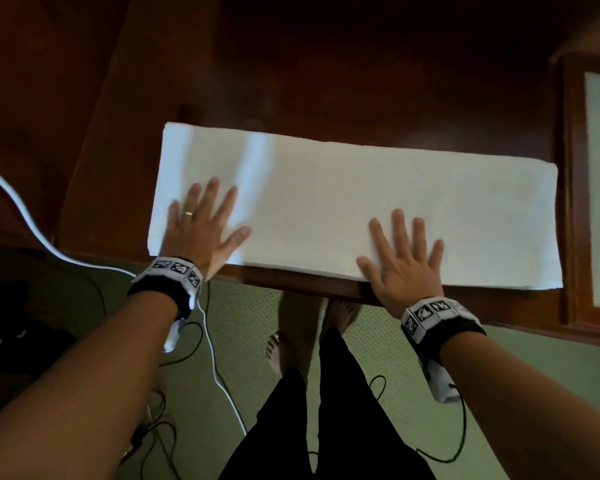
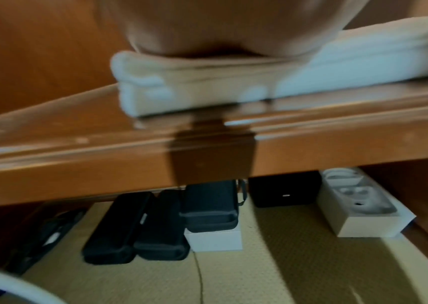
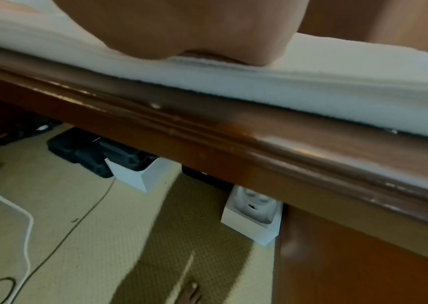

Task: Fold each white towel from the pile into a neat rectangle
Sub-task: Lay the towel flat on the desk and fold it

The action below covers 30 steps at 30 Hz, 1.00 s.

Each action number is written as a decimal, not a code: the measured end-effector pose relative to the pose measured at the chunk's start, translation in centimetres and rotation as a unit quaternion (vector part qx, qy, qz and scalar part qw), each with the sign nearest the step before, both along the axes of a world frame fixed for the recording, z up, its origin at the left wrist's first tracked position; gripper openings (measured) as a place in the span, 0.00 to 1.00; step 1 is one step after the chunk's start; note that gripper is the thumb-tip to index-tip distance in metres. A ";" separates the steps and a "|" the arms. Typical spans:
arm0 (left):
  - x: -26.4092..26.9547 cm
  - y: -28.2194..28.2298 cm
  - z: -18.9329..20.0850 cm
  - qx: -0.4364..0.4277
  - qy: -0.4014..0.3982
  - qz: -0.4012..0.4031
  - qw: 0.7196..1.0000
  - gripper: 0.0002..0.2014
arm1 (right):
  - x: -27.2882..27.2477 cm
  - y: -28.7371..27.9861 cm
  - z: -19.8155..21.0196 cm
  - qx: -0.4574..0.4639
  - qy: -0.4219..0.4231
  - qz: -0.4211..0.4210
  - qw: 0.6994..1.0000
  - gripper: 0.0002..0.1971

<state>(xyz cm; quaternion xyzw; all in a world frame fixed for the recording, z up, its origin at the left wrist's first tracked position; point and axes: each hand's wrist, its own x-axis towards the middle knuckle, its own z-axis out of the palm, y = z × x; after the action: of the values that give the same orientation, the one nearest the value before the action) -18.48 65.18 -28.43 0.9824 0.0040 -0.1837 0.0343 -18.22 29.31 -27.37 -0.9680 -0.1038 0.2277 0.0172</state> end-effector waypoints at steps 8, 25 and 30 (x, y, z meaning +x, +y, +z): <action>1.6 -0.6 2.1 -0.001 -0.035 0.063 0.997 0.41 | 2.4 4.5 1.8 0.056 -0.045 0.022 0.997 0.39; 5.0 -9.5 -0.9 -0.006 -0.014 0.037 0.999 0.41 | 8.3 -17.0 0.1 -0.028 -0.052 -0.211 0.976 0.38; 4.4 -13.1 -0.3 -0.023 -0.013 -0.048 0.999 0.39 | 3.8 -13.6 -0.3 0.024 -0.052 -0.075 0.996 0.34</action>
<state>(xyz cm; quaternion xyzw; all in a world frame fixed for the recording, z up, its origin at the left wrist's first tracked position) -14.10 52.04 -28.72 0.9828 -0.0476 -0.1720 0.0482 -14.45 15.72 -27.65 -0.9830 -0.0370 0.1721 0.0521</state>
